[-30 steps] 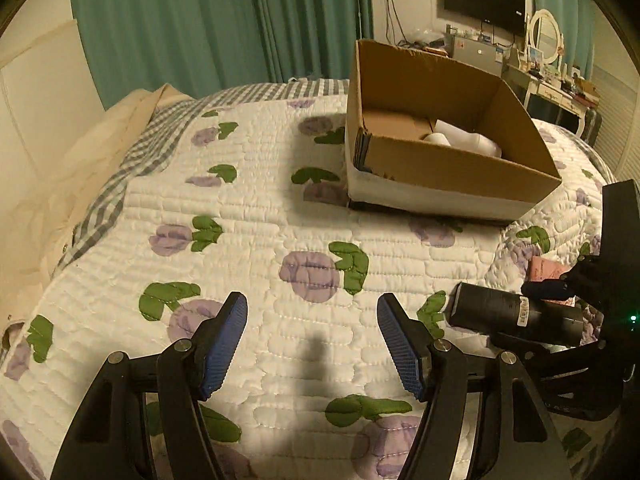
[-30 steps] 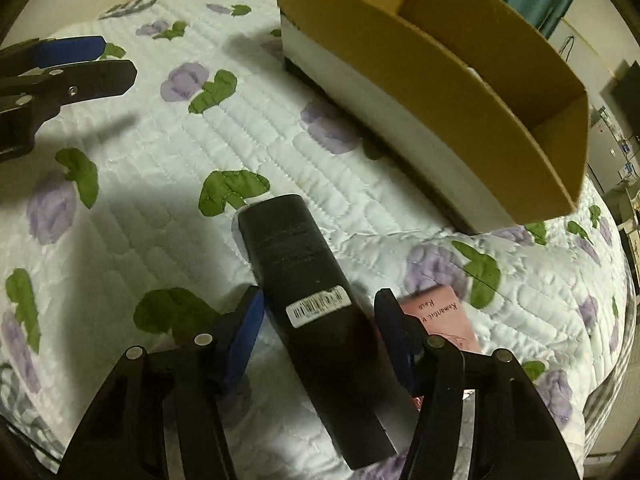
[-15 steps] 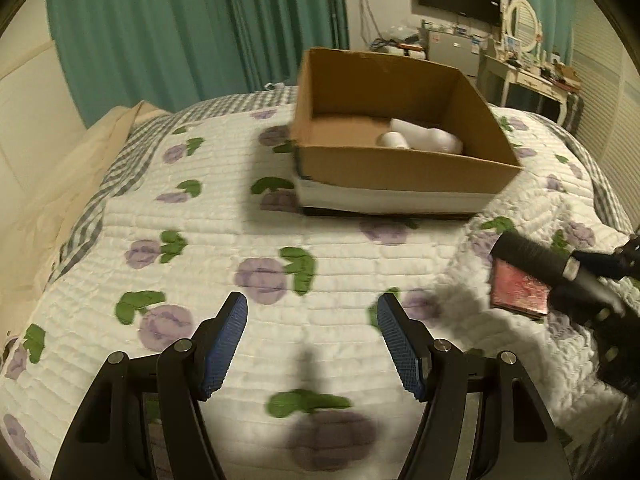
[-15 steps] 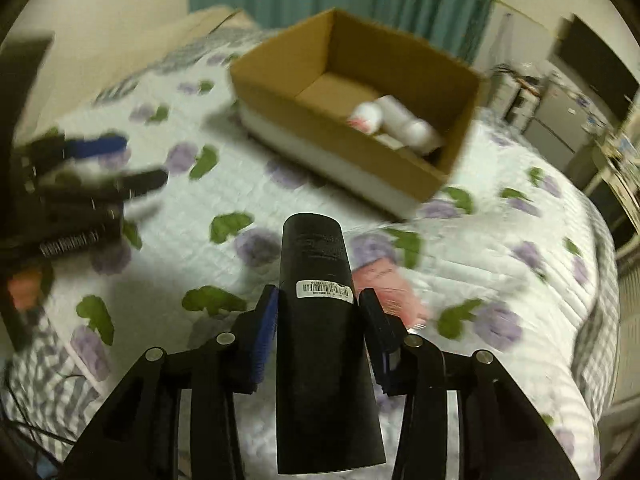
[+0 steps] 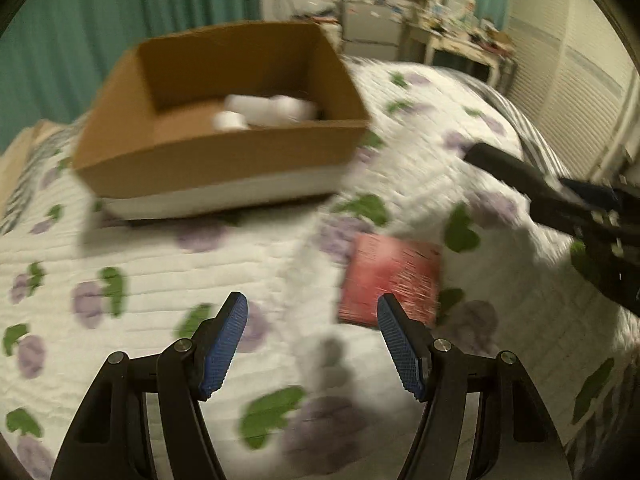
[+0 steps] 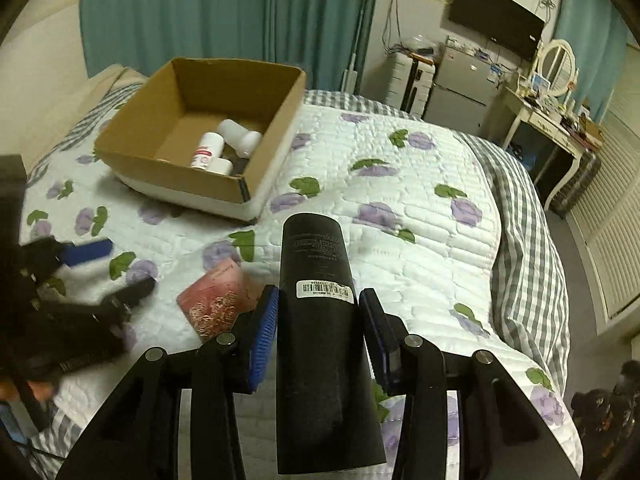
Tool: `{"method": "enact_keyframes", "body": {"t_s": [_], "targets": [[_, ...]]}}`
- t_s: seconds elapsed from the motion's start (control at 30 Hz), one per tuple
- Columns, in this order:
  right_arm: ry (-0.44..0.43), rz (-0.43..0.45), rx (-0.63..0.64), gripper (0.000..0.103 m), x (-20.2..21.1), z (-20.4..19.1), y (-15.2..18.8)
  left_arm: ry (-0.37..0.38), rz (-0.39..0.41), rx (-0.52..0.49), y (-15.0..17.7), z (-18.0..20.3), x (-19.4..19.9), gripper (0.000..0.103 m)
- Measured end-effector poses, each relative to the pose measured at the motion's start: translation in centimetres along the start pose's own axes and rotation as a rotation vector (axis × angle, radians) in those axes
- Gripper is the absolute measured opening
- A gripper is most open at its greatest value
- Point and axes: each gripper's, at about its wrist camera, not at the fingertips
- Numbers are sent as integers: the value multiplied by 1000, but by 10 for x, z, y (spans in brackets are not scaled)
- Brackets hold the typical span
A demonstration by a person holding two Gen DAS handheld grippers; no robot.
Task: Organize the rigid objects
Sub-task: 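Grasp the black cylinder with the right tool, then grasp the pink rose-printed card with the left tool while the right tool holds the cylinder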
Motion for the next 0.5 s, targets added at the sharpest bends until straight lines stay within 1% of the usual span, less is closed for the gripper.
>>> {"method": "enact_keyframes", "body": {"t_s": [0.07, 0.17, 0.23, 0.3, 0.33, 0.37, 0.4, 0.5], "targets": [[1, -7, -4, 41, -3, 3, 1, 27, -23, -38, 2, 13, -9, 70], [-2, -17, -10, 41, -6, 4, 1, 53, -53, -68, 4, 24, -21, 70], [-4, -22, -11, 41, -9, 4, 2, 62, -56, -66, 3, 27, -28, 70], [-5, -31, -11, 41, -12, 3, 3, 91, -58, -45, -2, 28, -34, 71], [-5, -36, -12, 41, -13, 3, 4, 97, -63, -40, -4, 29, -37, 75], [-3, -40, -12, 41, -14, 3, 4, 105, -89, -41, -6, 30, -43, 76], [-2, -43, -13, 41, -16, 3, 5, 90, -120, -48, -7, 34, -52, 76], [-1, -44, -21, 41, -16, 4, 5, 69, -95, -66, -9, 39, -58, 77]]}}
Point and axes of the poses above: each gripper's, at about its wrist camera, not at the fingertips, and x roughly against the way its jaws point, z to its right, y to its underside, and after that the axes turned 6 degrees about x, right-handed
